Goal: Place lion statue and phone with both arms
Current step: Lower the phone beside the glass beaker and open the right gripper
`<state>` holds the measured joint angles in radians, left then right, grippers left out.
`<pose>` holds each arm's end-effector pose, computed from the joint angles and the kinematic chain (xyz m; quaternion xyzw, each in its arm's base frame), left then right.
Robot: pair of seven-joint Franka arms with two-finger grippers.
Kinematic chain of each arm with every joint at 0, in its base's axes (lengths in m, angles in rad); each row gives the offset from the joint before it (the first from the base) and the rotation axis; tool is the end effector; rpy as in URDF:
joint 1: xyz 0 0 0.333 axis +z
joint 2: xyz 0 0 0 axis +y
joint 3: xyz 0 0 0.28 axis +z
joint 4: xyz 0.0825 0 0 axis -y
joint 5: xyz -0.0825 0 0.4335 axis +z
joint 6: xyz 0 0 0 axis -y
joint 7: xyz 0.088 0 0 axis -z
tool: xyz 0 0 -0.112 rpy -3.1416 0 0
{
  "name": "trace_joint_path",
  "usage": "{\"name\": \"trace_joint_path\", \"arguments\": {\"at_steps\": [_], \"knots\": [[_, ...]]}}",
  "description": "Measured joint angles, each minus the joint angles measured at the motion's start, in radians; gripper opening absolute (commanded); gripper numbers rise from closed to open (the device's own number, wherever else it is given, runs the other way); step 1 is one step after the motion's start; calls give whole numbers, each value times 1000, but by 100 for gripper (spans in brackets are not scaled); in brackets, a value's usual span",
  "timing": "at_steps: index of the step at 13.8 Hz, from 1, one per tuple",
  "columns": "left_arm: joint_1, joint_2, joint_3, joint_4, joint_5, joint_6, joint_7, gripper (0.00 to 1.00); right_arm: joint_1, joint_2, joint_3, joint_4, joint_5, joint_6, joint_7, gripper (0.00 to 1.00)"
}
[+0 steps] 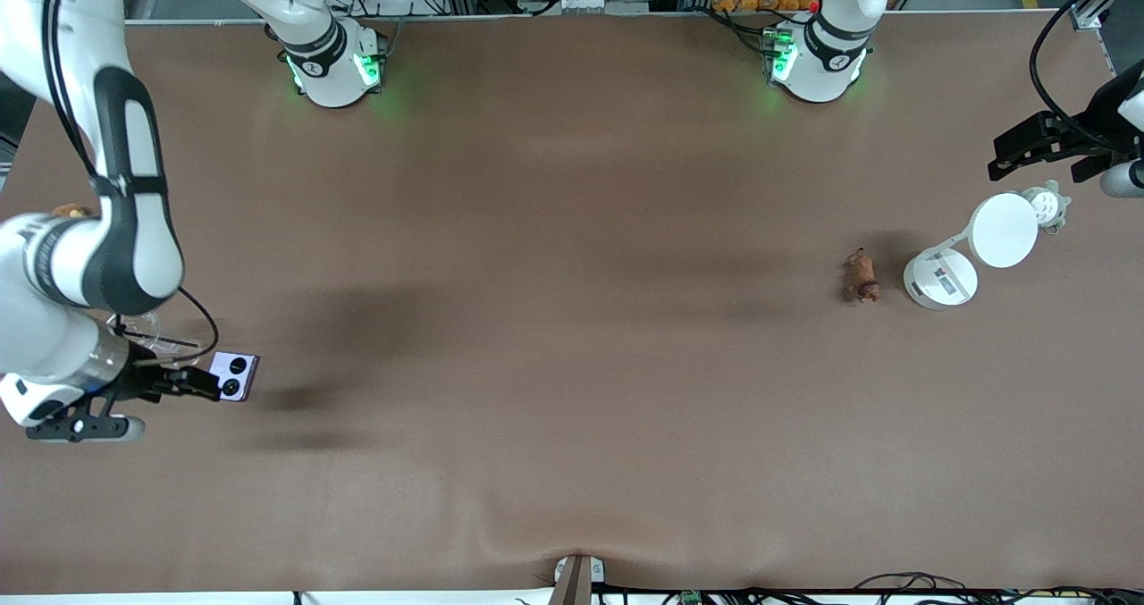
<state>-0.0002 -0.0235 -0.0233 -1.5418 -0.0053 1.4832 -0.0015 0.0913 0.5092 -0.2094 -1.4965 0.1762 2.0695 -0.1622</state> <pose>0.5883 -0.0146 0.6050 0.9998 -0.0112 -0.0176 0.0022 0.7296 -0.0578 0.3299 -0.9989 0.0024 -0.0416 0.0231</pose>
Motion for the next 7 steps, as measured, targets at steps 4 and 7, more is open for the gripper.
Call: {"name": "trace_joint_path", "arguments": {"at_steps": [4,7], "knots": [[0,0,0,1,0,0,0,100,6,-135,0,-34,0,-158,13,100],[2,0,1,4,0,0,0,100,-22,-232,34,-69,-4,-245,26,100]]}}
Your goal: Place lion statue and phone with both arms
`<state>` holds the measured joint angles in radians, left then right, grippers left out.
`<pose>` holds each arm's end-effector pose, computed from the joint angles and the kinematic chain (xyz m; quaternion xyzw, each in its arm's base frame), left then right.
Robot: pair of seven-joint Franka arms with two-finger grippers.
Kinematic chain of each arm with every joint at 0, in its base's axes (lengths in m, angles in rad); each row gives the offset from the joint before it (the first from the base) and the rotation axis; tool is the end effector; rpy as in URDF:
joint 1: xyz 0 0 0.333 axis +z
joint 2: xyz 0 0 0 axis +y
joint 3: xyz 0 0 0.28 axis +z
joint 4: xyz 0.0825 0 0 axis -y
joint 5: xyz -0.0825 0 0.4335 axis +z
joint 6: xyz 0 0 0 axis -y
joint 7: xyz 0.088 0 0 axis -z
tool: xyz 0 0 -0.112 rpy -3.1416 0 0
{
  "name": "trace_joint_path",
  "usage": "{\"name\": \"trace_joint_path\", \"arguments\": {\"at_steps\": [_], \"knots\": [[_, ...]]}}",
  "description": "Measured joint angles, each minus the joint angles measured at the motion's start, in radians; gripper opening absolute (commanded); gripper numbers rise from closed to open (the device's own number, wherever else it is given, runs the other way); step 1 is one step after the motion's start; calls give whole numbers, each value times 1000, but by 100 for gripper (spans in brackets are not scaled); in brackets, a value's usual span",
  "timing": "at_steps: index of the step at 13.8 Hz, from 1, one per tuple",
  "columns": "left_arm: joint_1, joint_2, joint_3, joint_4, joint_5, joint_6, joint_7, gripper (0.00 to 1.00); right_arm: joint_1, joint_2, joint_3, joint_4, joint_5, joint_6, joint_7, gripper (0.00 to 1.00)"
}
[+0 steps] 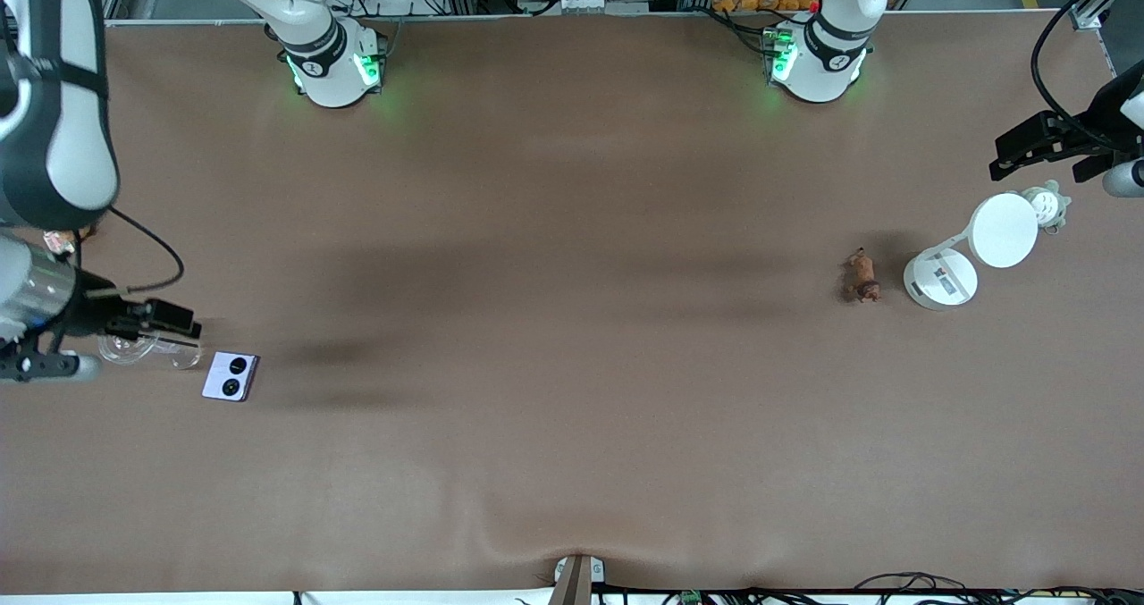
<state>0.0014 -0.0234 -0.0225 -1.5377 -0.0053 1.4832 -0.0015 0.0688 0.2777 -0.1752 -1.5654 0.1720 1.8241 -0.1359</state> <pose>0.5884 -0.0132 0.6070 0.9998 -0.0100 -0.0156 0.0022 0.6802 -0.0485 0.4320 -0.9982 0.0043 -0.0001 0.0596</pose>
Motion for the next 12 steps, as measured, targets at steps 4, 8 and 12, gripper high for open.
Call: {"name": "trace_joint_path", "arguments": {"at_steps": [4,8,12], "knots": [[0,0,0,1,0,0,0,100,-65,-121,93,-5,-70,-101,49,100],[-1,0,0,1,0,0,0,100,-65,-218,106,4,-81,-192,95,100],[-3,0,-2,1,0,0,0,100,-65,-273,107,13,-88,-265,128,100]]}}
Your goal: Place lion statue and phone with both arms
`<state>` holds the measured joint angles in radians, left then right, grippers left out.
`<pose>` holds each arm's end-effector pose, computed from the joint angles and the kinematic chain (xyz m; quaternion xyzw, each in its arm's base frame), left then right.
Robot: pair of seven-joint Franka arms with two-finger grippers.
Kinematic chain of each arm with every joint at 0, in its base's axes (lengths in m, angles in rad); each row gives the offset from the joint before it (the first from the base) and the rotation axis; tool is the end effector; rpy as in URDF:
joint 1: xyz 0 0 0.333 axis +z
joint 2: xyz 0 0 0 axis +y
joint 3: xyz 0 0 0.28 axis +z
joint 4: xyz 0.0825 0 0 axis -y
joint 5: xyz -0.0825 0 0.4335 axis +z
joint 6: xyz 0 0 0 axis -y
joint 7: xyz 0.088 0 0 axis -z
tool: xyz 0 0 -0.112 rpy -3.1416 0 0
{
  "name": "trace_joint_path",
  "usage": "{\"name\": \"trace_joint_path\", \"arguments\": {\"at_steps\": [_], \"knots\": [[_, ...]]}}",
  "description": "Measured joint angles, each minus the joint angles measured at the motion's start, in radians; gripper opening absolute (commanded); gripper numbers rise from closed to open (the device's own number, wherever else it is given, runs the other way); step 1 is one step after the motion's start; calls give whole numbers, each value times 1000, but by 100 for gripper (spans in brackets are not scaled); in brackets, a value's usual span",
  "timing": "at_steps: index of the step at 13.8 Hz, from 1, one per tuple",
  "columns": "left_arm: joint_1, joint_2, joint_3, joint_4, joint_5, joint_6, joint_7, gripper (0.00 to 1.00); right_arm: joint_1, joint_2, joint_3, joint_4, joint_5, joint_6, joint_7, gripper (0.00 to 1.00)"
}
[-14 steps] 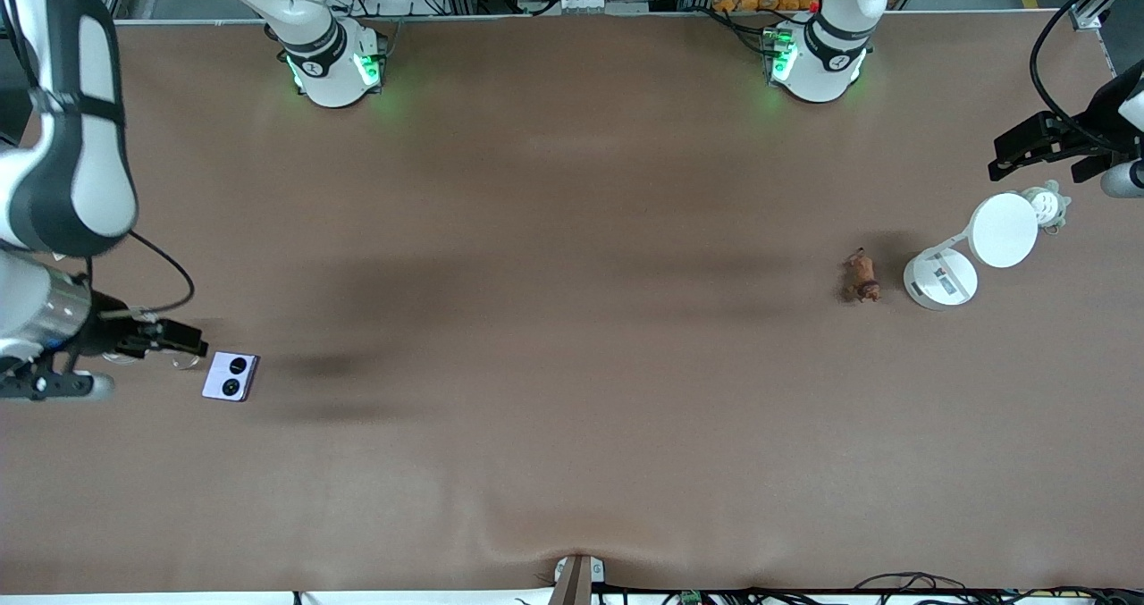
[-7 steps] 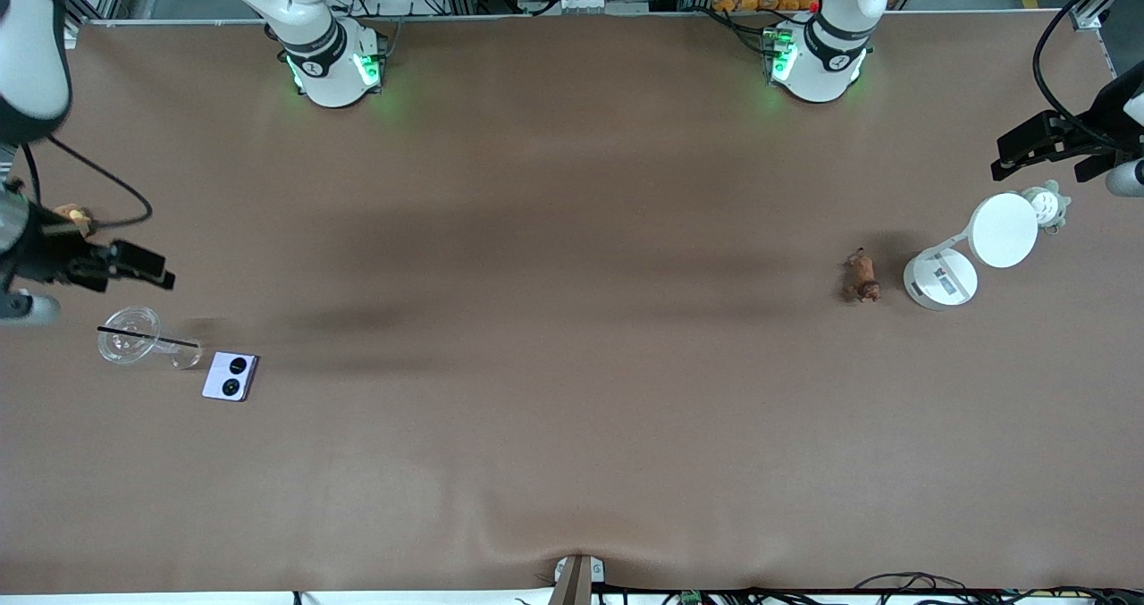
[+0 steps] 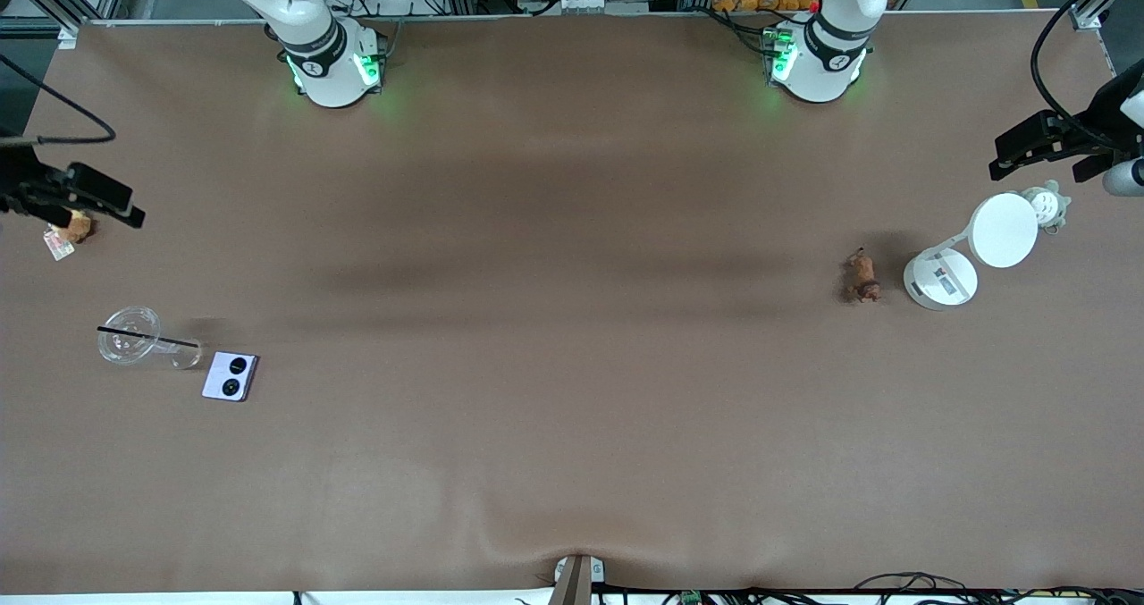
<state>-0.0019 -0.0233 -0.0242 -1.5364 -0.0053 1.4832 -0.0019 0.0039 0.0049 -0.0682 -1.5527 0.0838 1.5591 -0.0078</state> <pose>0.5884 -0.0161 0.6076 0.9998 -0.0123 -0.0150 0.0022 0.6038 -0.0293 0.5893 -0.9987 0.0277 -0.0023 0.0417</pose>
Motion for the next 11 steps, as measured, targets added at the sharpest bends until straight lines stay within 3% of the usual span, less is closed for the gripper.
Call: {"name": "trace_joint_path", "arguments": {"at_steps": [6,11], "knots": [[-1,0,-1,0,0,0,0,100,-9,-42,44,0,-51,-58,1,100],[-1,0,-1,0,0,0,0,100,-18,-42,47,-3,-70,-86,-1,100]]}}
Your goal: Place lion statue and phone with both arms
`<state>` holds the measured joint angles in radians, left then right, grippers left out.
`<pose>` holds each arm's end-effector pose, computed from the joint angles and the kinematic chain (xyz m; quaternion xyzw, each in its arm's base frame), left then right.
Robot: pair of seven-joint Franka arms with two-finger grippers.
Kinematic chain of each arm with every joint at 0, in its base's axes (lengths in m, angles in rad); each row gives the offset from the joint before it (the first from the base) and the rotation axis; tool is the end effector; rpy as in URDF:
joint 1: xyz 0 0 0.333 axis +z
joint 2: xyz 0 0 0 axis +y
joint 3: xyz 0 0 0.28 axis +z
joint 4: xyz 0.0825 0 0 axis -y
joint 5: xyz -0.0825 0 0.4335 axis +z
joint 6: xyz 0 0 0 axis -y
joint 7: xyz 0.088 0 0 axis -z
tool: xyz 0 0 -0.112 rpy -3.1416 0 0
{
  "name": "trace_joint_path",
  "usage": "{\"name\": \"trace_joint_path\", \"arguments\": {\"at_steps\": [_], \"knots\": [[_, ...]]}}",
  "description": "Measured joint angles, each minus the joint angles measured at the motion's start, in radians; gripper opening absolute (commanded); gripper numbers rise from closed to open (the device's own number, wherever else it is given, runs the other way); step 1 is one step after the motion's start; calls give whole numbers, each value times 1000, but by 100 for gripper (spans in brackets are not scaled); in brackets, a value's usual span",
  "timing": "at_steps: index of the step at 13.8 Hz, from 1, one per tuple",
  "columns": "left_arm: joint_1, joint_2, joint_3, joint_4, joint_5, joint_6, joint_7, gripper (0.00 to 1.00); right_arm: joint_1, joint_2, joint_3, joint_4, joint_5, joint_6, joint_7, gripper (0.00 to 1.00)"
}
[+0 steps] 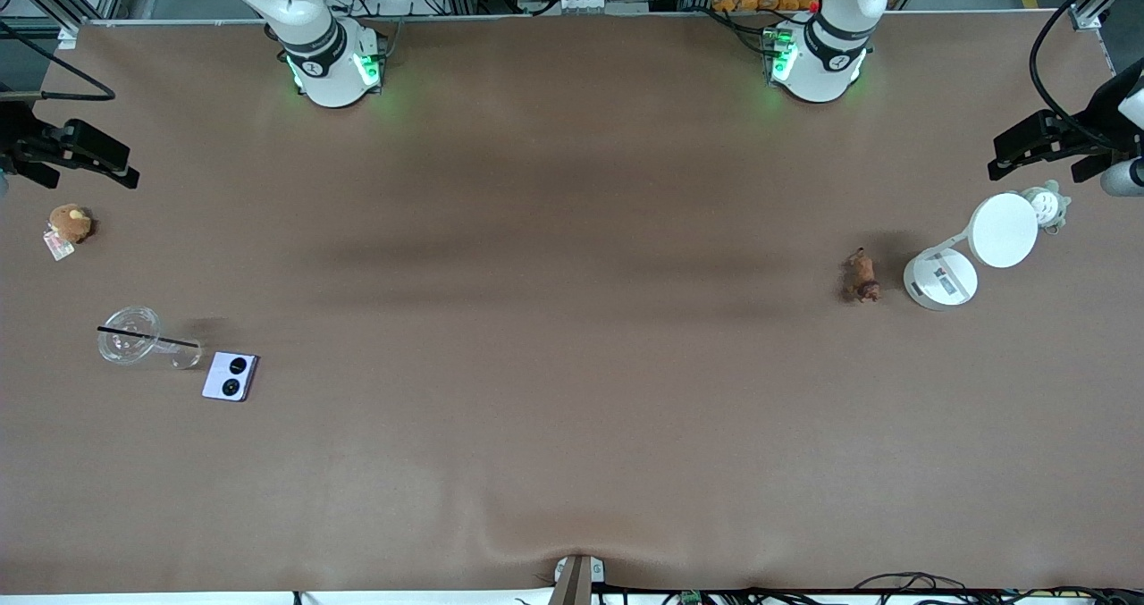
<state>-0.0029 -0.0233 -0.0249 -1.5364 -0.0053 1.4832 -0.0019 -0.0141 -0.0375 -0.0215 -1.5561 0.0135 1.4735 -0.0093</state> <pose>0.5883 -0.0171 0.6076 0.9998 -0.0131 -0.0150 0.0021 0.5831 -0.0194 0.6051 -0.9996 0.0126 0.0224 0.0076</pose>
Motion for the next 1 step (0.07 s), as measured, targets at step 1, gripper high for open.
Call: {"name": "trace_joint_path", "arguments": {"at_steps": [1], "knots": [[0,0,0,0,0,0,0,100,-1,0,0,0,0,-5,0,100]]}}
